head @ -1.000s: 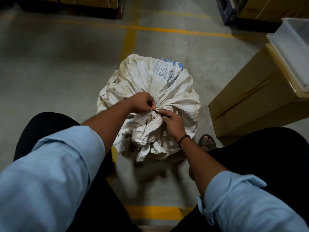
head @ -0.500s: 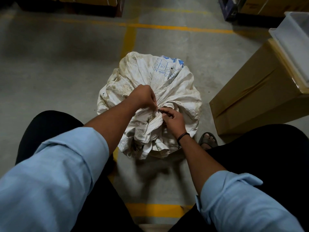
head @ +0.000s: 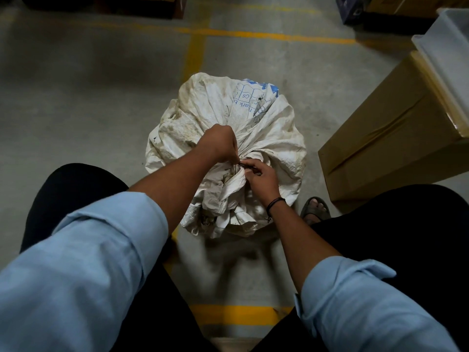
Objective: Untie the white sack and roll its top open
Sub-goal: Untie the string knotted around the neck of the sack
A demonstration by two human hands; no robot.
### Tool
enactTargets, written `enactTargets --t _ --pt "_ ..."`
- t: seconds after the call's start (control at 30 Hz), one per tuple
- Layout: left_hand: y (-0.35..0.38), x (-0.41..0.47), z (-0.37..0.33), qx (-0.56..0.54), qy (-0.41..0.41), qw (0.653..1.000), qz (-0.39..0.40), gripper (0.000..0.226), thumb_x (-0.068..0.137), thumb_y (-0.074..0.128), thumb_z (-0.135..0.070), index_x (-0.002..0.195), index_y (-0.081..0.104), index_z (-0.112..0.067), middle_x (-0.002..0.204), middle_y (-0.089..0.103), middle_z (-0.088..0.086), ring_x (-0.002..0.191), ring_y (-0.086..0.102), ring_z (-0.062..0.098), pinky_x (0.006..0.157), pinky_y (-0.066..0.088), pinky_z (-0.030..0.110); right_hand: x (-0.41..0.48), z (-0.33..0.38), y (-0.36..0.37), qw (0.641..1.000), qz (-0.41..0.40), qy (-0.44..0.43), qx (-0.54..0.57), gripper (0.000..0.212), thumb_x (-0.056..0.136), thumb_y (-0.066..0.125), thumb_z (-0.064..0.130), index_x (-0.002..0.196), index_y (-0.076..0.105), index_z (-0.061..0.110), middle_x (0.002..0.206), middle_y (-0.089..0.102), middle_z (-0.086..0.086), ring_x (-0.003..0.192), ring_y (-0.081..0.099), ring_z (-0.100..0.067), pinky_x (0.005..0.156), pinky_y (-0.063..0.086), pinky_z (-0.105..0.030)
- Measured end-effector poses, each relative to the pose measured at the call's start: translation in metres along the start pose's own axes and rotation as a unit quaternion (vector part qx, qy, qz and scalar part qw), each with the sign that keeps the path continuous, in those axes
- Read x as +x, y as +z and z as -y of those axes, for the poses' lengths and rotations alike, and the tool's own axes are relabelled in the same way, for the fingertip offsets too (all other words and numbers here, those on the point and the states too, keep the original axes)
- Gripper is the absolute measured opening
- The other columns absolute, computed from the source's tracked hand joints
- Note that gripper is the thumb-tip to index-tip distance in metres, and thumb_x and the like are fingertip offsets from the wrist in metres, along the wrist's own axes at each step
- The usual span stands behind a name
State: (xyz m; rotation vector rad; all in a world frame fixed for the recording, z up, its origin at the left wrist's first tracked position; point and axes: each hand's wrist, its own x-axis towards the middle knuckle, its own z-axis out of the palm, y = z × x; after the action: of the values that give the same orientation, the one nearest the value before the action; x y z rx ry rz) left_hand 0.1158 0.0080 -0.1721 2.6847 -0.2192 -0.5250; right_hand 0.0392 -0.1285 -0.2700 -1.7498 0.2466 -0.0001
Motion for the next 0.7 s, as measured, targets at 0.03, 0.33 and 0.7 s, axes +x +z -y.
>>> enactTargets --t 0.03,0.33,0.7 --pt "0.001 0.0 0.0 -0.002 -0.004 1.0 -0.006 0.018 0.061 0.088 -0.022 0.078 0.083 -0.017 0.072 0.075 0.006 0.078 0.072 0.019 0.066 0.056 0.028 0.0 0.0 0.0 1.0 0.0 -0.002 -0.006 0.027 0.091 0.056 -0.008 0.104 0.075 0.006 0.106 0.073 -0.004 0.102 0.067 -0.013 0.093 0.052 -0.019" --pt "0.007 0.003 0.003 -0.02 -0.063 0.998 -0.002 0.037 0.057 0.091 -0.038 0.083 0.08 -0.013 0.077 0.074 0.008 0.08 0.073 0.022 0.068 0.06 0.033 0.0 0.006 -0.002 0.999 0.027 0.024 -0.039 0.031 0.091 0.053 -0.008 0.109 0.073 0.007 0.109 0.071 -0.003 0.104 0.064 -0.012 0.099 0.051 -0.025" --pt "0.018 0.007 0.007 -0.032 -0.059 0.998 -0.008 0.052 0.058 0.091 -0.051 0.089 0.077 -0.011 0.084 0.069 0.012 0.084 0.07 0.028 0.063 0.048 0.031 -0.002 0.015 0.004 0.991 0.065 0.061 -0.098 0.041 0.087 0.042 -0.009 0.112 0.068 0.011 0.108 0.068 0.002 0.103 0.06 -0.01 0.073 0.038 0.002"
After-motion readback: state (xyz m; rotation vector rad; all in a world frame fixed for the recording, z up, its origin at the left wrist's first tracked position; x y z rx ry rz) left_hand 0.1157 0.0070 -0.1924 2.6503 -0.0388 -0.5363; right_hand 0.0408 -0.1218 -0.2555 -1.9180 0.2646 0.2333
